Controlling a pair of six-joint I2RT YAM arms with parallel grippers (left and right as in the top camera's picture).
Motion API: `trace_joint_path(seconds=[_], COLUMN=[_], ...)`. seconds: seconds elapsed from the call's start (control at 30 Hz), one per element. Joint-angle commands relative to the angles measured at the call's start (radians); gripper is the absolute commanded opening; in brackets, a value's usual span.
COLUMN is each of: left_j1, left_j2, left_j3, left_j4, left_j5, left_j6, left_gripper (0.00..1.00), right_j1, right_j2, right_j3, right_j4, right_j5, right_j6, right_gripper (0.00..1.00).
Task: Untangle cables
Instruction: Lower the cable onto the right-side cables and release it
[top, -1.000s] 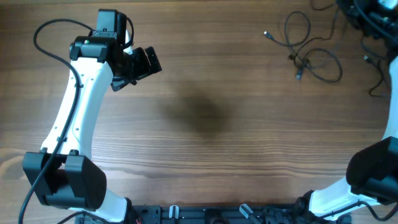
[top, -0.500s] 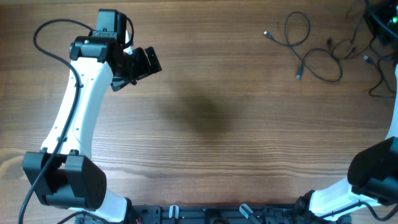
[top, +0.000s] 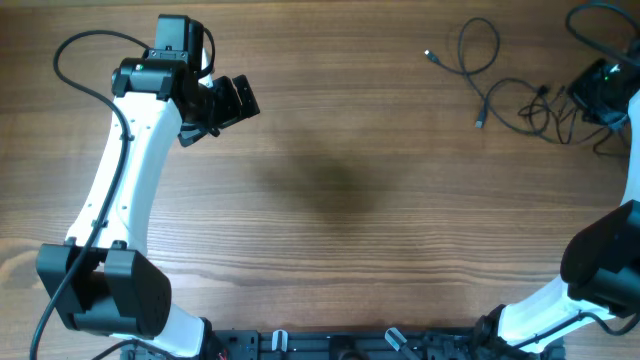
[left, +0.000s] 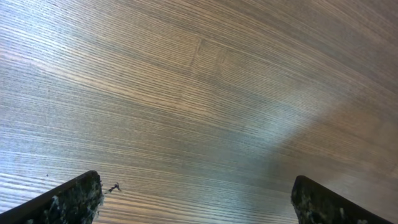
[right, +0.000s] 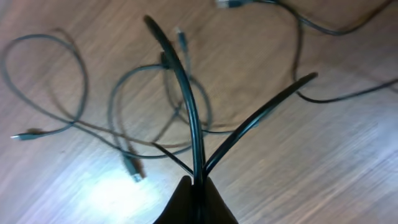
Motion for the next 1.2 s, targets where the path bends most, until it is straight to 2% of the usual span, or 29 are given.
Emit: trace_joint_path(seconds=[0.0, 0.2, 0.3, 0.33, 0.37, 0.4, 0.43, 0.47, 0.63, 0.87, 1.17], left_j1=[0.004, 0.004, 0.004, 0.004, 0.004, 0.004, 0.004, 0.004, 0.004, 0.004, 0.004], left_j2=[0.003, 0.003, 0.003, 0.003, 0.003, 0.003, 0.003, 0.003, 0.003, 0.003, 0.003], left_j3=[0.001, 0.001, 0.001, 0.001, 0.001, 0.001, 0.001, 0.001, 0.001, 0.001, 0.001], left_j4=[0.003, 0.003, 0.003, 0.003, 0.003, 0.003, 0.003, 0.003, 0.003, 0.003, 0.003], left_j5=[-0.010, -0.010, -0.010, -0.010, -0.010, -0.010, -0.010, -0.010, -0.010, -0.010, -0.010], left_j6=[-0.006, -0.006, -0.006, -0.006, -0.006, -0.006, -0.006, -0.006, -0.006, -0.006, -0.006], left_gripper=[1.00, 1.00, 1.00, 1.00, 1.00, 1.00, 1.00, 1.00, 1.00, 1.00, 1.00], right_j1=[-0.008, -0.079, -0.123, -0.134, -0.143, -0.152, -0.155, -0.156, -0.156, -0.142, 0.038], right_j2=[0.028, 0.028, 0.028, 0.028, 0.028, 0.028, 0.028, 0.028, 0.028, 0.028, 0.028], right_j3=[-0.076, -0.237, -0.299, -0.313, -0.322, -0.331, -0.334, -0.334, -0.335, -0.335, -0.336], right_j4=[-0.005, 0.084, 0.127, 0.138, 0.145, 0.155, 0.161, 0.165, 0.146, -0.013, 0.073], right_j5=[0.190, 0.207, 0.199, 0.191, 0.179, 0.165, 0.162, 0.162, 0.020, -0.135, -0.169], right_j6=[0.059, 0.169, 0.192, 0.191, 0.191, 0.191, 0.191, 0.190, 0.153, 0.135, -0.059], right_gripper=[0.04, 0.05, 0.09, 0.25, 0.36, 0.68, 0.91, 1.00, 1.00, 1.00, 1.00])
